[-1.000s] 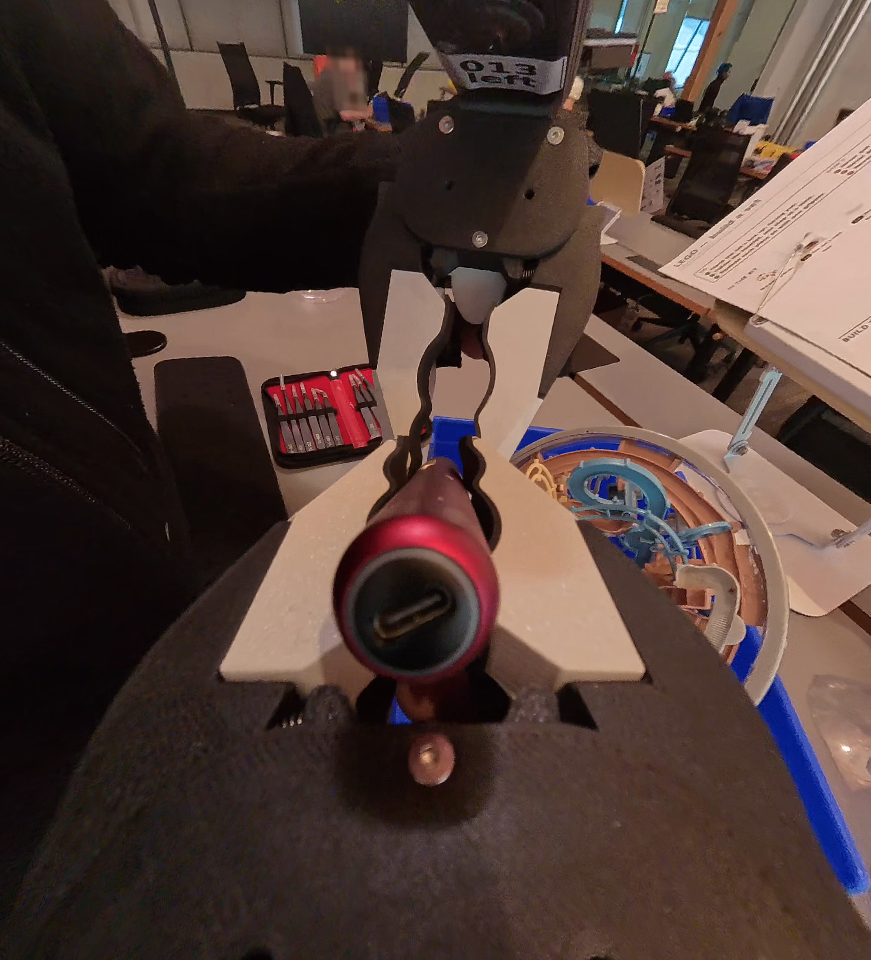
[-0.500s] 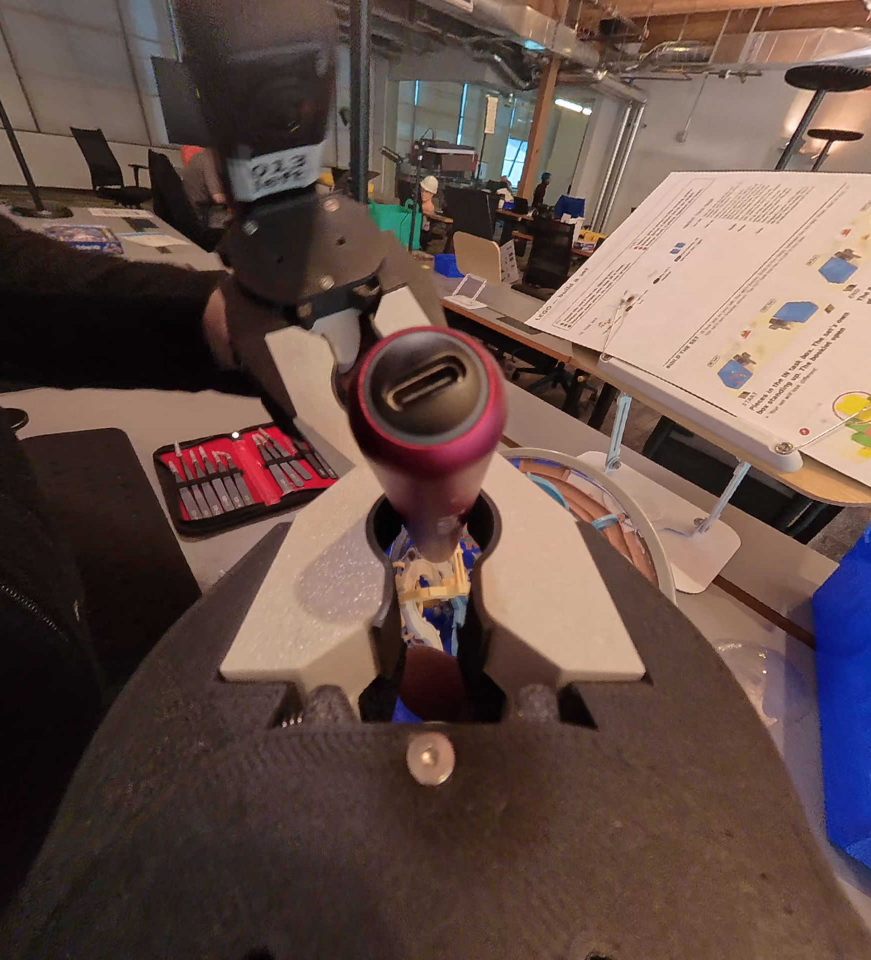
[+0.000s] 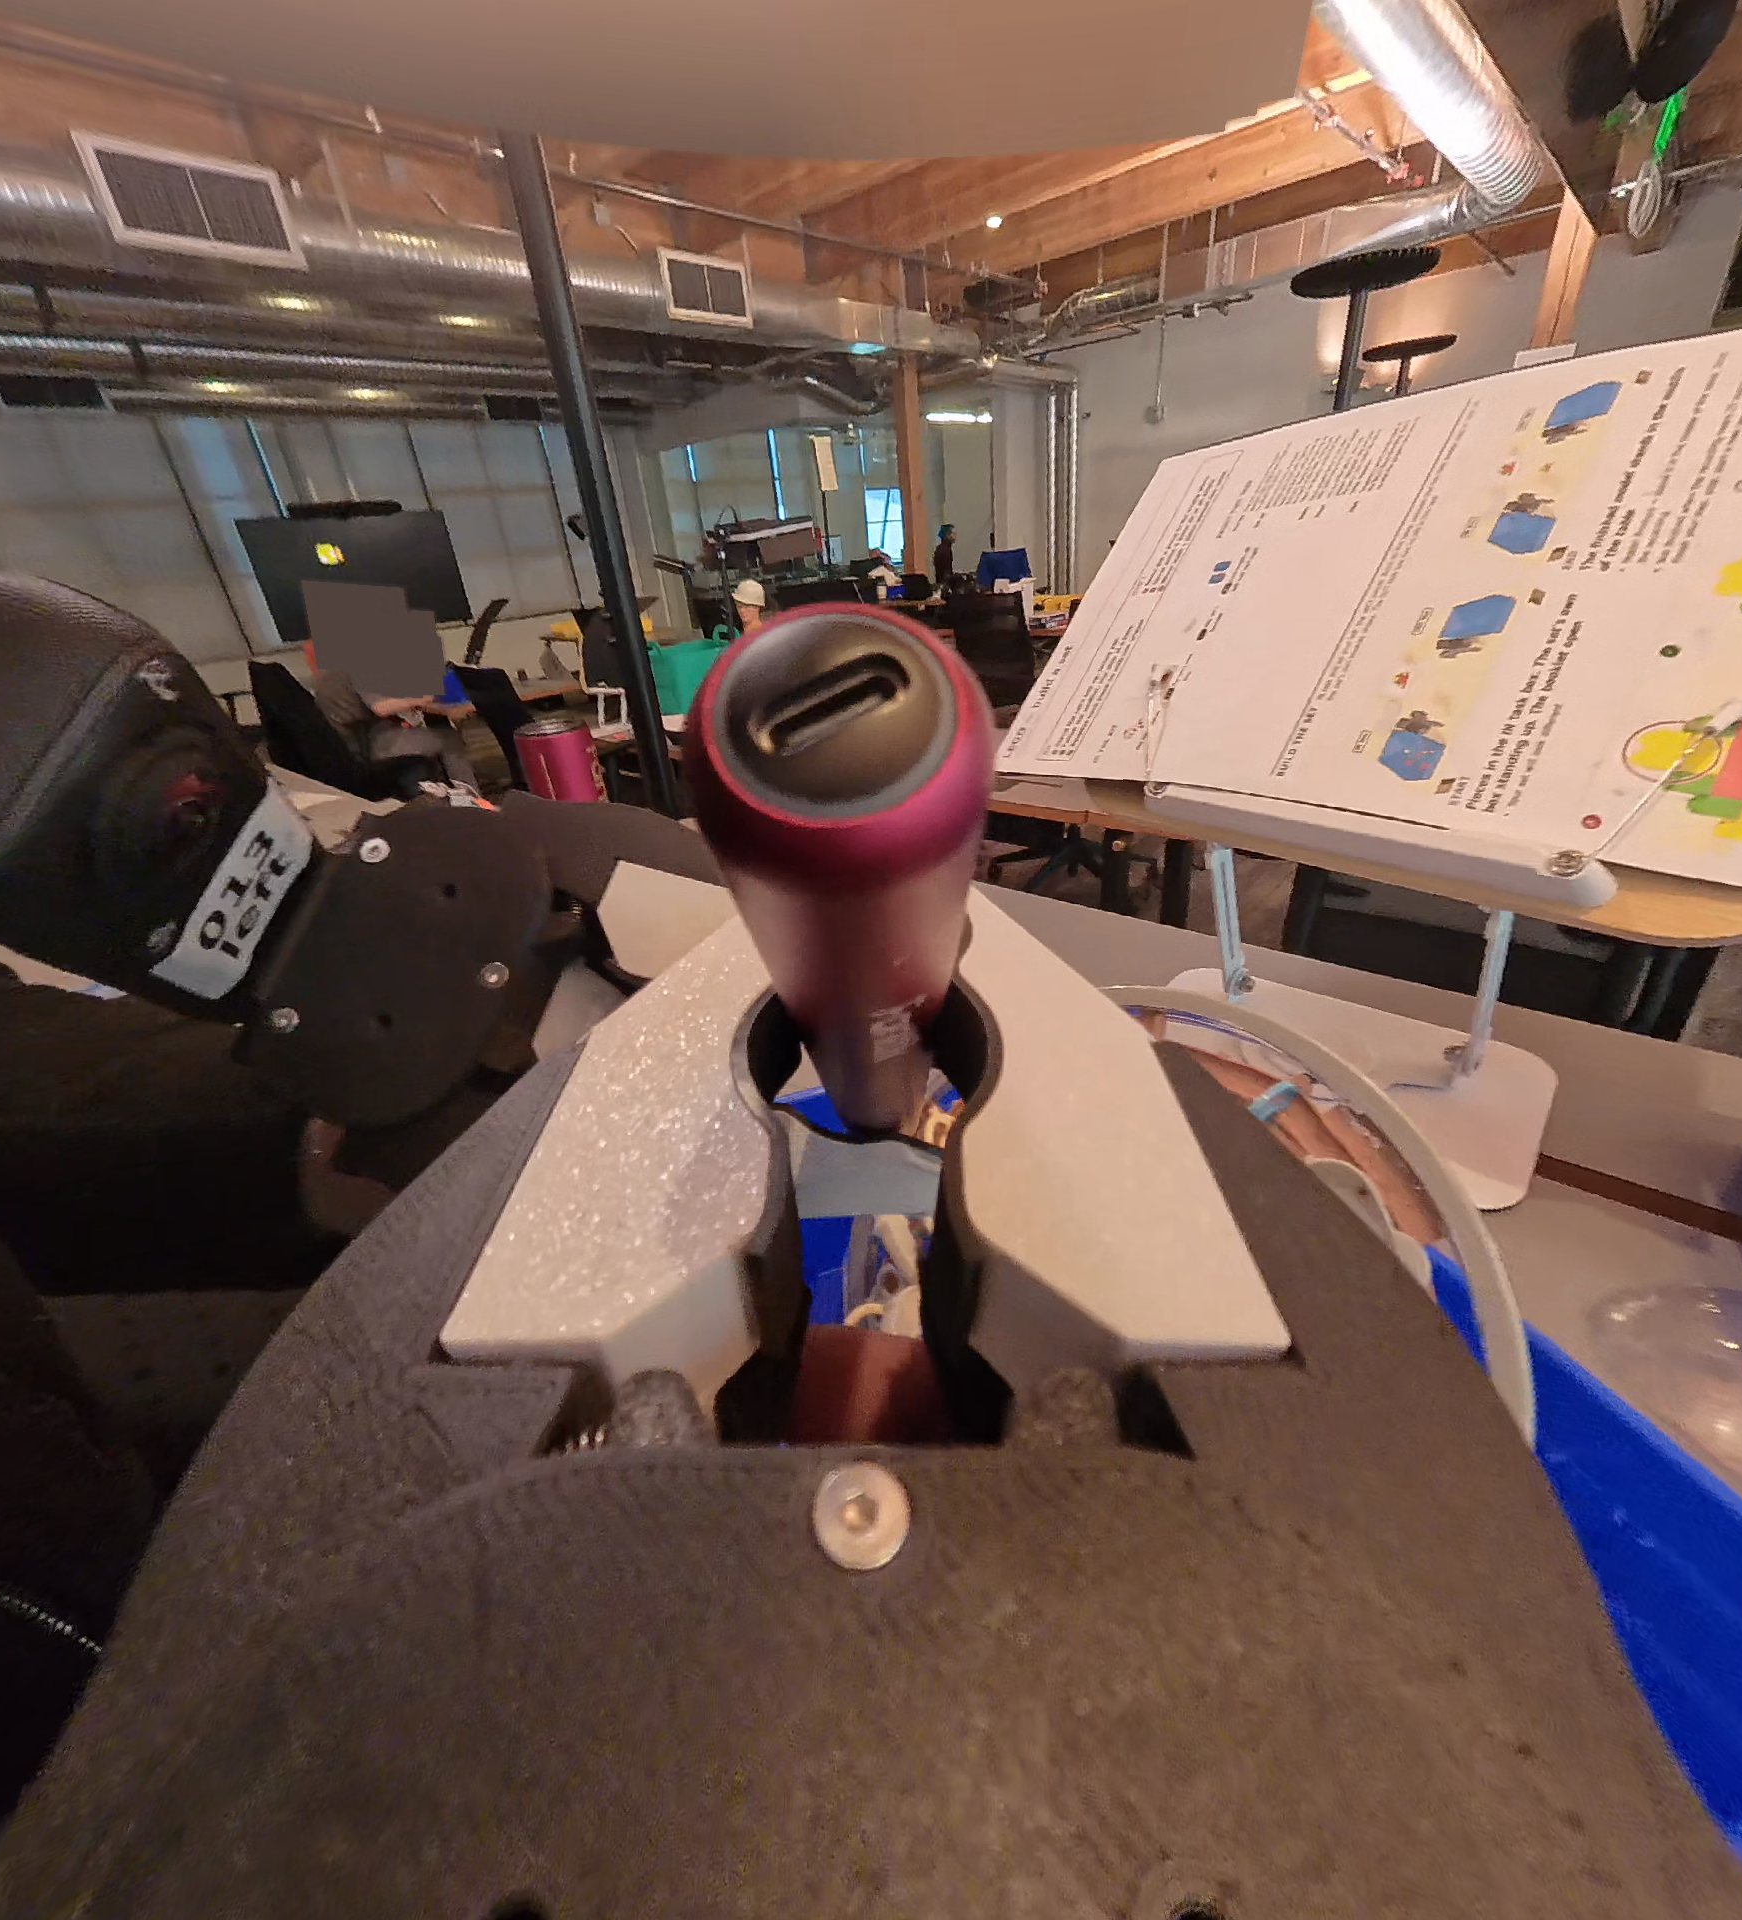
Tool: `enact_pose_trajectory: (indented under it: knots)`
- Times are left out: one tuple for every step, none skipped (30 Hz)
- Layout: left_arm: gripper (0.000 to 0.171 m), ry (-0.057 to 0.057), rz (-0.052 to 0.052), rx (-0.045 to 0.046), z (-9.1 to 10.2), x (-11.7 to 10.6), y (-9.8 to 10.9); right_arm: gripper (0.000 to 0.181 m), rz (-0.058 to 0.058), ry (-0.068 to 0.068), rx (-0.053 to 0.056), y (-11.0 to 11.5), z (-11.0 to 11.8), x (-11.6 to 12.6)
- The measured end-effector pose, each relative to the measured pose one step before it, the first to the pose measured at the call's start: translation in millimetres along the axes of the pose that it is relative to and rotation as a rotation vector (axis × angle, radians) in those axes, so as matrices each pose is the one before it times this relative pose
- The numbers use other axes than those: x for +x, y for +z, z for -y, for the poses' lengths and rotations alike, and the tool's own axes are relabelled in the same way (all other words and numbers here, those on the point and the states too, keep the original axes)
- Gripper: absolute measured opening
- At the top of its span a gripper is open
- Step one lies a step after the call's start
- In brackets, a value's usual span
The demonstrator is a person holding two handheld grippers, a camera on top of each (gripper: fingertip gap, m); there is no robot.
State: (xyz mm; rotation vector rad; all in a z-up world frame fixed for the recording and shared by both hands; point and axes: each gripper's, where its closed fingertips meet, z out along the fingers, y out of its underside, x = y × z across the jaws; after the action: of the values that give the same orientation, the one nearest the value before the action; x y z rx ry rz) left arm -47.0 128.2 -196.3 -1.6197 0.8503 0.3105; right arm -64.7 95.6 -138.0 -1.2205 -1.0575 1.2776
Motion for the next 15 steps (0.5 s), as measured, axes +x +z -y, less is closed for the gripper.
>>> enact_pose_trajectory:
  knots:
    - [0.015,0.0057,-0.0092,-0.00091,-0.03,1.75,0.04,0.019,0.0085,0.0122,-0.0004,0.43,-0.48,-1.83]
    - [0.015,0.0161,-0.0063,-0.00216,-0.93,1.37,-0.48,0.019,0.0095,0.0054,-0.0081,-0.03,-0.91,-1.05]
    - [0.014,0.0020,-0.0297,0.00653,0.80,0.25,0.10,0.019,0.0180,-0.0057,-0.0091,-0.87,-0.41,-1.68]
    - [0.014,0.0077,-0.0528,0.00955,1.02,4.93,-0.57,0.019,0.0130,-0.0137,-0.0066,-1.85,0.59,-0.86]
    - [0.014,0.0274,-0.0346,-0.00628,-1.12,2.88,-0.95,0.020,0.0104,-0.0121,0.0039,-2.55,2.99,-0.30]
    - [0.015,0.0535,-0.0524,-0.00284,-1.18,5.62,0.35,0.021,0.0310,-0.0083,-0.0041,-2.30,2.66,-2.77]
    - [0.015,0.0209,-0.0546,0.00684,0.10,4.82,-0.09,0.021,0.0372,-0.0172,-0.0116,-1.55,1.40,-4.28]
    - [0.015,-0.0042,-0.0070,-0.00319,-1.07,-3.42,0.05,0.021,0.0188,-0.0247,-0.0149,-0.59,0.23,-2.43]
    - [0.015,0.0159,-0.0246,0.01057,0.50,-0.77,-0.41,0.020,0.0039,-0.0246,-0.0146,0.17,-0.20,-0.92]
    - [0.015,0.0213,-0.0281,0.00425,0.38,-0.10,0.75,0.019,-0.0080,-0.0241,-0.0114,0.33,-0.27,0.84]
    - [0.014,0.0082,-0.0020,-0.00601,-0.30,-2.60,1.54,0.017,-0.0224,-0.0237,-0.0023,0.49,0.49,2.78]
    - [0.014,0.0046,0.0059,0.00046,0.71,-2.60,2.02,0.017,-0.0220,-0.0187,0.0070,0.37,1.72,2.81]
    - [0.014,0.0117,0.0184,0.00075,0.15,-3.55,2.18,0.016,-0.0211,-0.0217,0.0059,0.80,1.84,2.25]
    - [0.016,0.0121,0.0466,-0.00458,-0.60,-7.13,2.04,0.016,-0.0269,-0.0486,-0.0003,1.35,1.24,1.39]
    - [0.017,0.0055,0.0320,-0.00358,-0.59,-5.66,2.02,0.016,-0.0237,-0.0630,-0.0094,1.96,0.59,-0.19]
